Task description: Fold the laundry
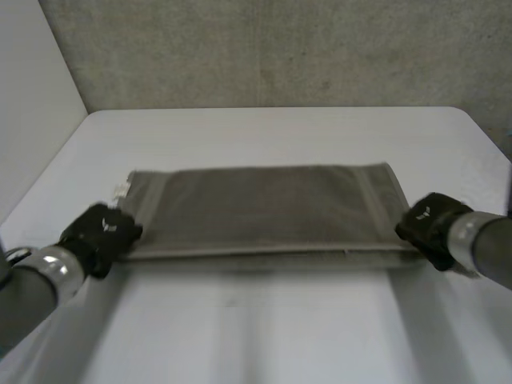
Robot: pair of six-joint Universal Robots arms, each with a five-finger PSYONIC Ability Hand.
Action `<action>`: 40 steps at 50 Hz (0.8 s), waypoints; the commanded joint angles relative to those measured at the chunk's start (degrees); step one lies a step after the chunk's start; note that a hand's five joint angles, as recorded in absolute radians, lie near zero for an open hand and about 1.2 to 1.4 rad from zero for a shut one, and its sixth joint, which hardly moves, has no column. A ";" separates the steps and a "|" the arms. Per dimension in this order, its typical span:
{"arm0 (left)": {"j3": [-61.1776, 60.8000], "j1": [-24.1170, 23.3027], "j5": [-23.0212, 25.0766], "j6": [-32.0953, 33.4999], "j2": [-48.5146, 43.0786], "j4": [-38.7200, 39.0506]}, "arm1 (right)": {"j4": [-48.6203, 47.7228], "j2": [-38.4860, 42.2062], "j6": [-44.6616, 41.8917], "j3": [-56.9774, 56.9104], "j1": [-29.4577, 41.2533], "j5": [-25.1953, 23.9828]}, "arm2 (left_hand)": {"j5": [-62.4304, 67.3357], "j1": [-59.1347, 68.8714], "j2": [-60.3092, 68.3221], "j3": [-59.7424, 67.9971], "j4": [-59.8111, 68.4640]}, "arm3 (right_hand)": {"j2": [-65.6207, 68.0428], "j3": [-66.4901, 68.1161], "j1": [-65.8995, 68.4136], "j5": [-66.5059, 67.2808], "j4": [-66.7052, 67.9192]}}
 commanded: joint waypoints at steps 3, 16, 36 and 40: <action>4.26 5.15 6.82 3.63 5.87 -23.88 | 3.87 -10.11 -5.17 3.07 -1.74 -0.77 | 11.10 11.11 10.23 10.28 10.18 | 12.37 11.86 24.07 13.05 11.61; 17.10 1.02 4.11 0.47 -11.80 -2.86 | -10.73 8.79 -4.12 -6.51 1.16 3.53 | 11.10 11.11 10.23 10.28 10.18 | 12.37 11.86 24.07 13.05 11.61; 35.55 -6.36 -6.70 -3.05 -32.63 13.49 | -43.24 26.71 -1.04 -16.27 5.11 9.06 | -51.29 -51.28 -52.16 -52.11 -52.21 | -57.63 -58.14 -45.93 -56.95 -58.39; 35.47 -6.80 -6.79 -3.49 -32.28 13.66 | -43.60 26.54 -0.34 -16.36 5.90 11.09 | -58.90 -58.89 -59.77 -59.72 -59.82 | -57.63 -58.14 -45.93 -56.95 -58.39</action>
